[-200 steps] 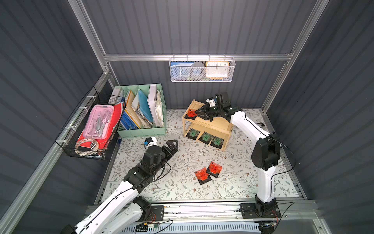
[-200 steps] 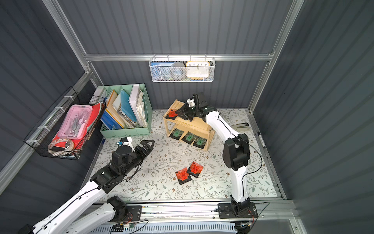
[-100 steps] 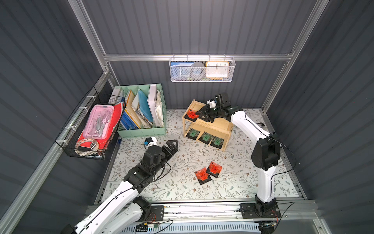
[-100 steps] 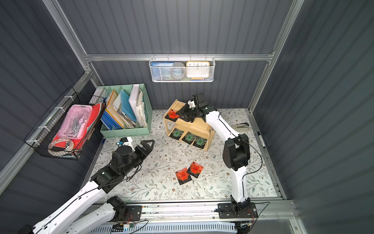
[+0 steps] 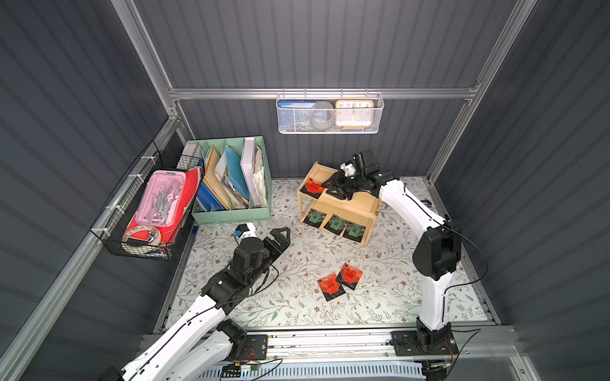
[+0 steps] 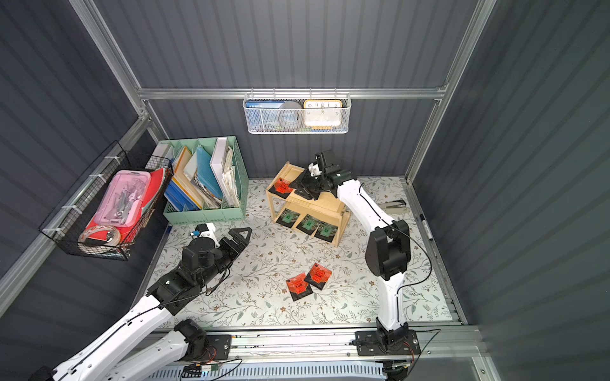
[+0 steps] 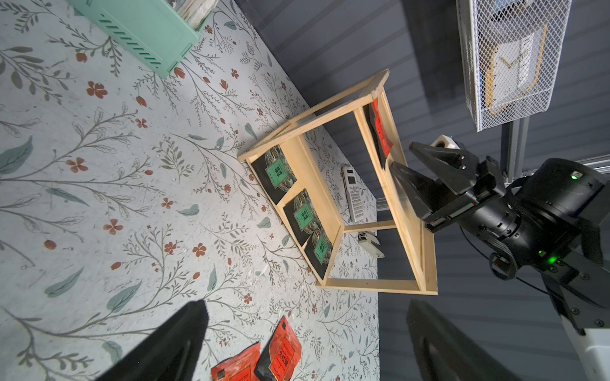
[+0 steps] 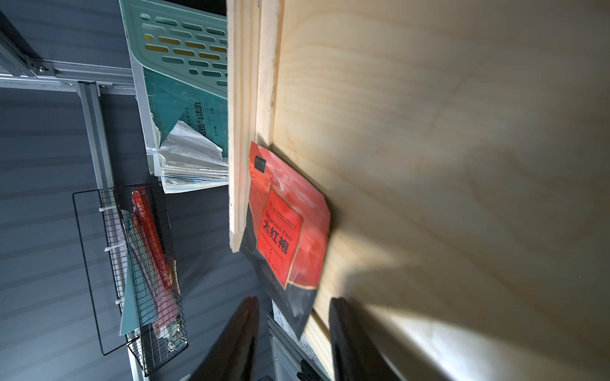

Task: Place the tea bags on the shelf by color
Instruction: Place the tea bag on the shelf.

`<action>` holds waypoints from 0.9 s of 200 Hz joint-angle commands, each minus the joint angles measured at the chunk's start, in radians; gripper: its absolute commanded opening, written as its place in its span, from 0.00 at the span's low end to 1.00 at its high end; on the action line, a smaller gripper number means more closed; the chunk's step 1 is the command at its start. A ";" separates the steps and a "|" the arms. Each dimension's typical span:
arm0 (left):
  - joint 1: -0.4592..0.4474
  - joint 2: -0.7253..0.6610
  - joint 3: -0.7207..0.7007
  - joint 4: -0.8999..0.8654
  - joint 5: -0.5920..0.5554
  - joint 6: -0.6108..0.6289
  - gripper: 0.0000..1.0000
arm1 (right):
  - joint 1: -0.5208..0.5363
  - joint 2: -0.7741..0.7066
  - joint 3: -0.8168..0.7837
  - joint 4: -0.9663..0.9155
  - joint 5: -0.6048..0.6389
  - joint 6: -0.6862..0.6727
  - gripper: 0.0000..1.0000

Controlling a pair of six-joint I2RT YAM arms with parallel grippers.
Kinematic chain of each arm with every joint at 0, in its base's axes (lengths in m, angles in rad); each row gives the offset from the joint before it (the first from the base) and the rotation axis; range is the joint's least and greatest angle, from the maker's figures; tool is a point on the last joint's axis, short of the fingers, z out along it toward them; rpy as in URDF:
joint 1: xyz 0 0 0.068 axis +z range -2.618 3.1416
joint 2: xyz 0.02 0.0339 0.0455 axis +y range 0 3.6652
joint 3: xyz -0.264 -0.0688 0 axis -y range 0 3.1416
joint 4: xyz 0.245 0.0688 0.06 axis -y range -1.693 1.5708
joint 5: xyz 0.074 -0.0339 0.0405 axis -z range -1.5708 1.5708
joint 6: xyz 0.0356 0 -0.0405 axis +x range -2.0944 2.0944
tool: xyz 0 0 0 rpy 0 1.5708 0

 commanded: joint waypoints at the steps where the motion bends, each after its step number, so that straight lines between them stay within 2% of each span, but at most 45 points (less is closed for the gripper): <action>1: 0.006 -0.008 -0.012 0.001 0.026 -0.013 1.00 | -0.001 -0.066 0.016 -0.070 0.024 -0.061 0.41; 44: 0.007 0.018 -0.007 0.029 0.110 -0.009 1.00 | 0.002 -0.173 -0.048 -0.145 0.045 -0.126 0.41; 98: 0.007 0.038 0.012 0.037 0.156 0.042 1.00 | 0.033 -0.380 -0.277 -0.167 0.070 -0.153 0.41; 120: 0.006 0.057 0.002 0.045 0.198 0.030 1.00 | 0.073 -0.471 -0.384 -0.167 0.099 -0.153 0.41; 180: 0.003 0.038 -0.023 0.006 0.243 -0.001 1.00 | 0.271 -0.661 -0.607 -0.197 0.228 -0.086 0.41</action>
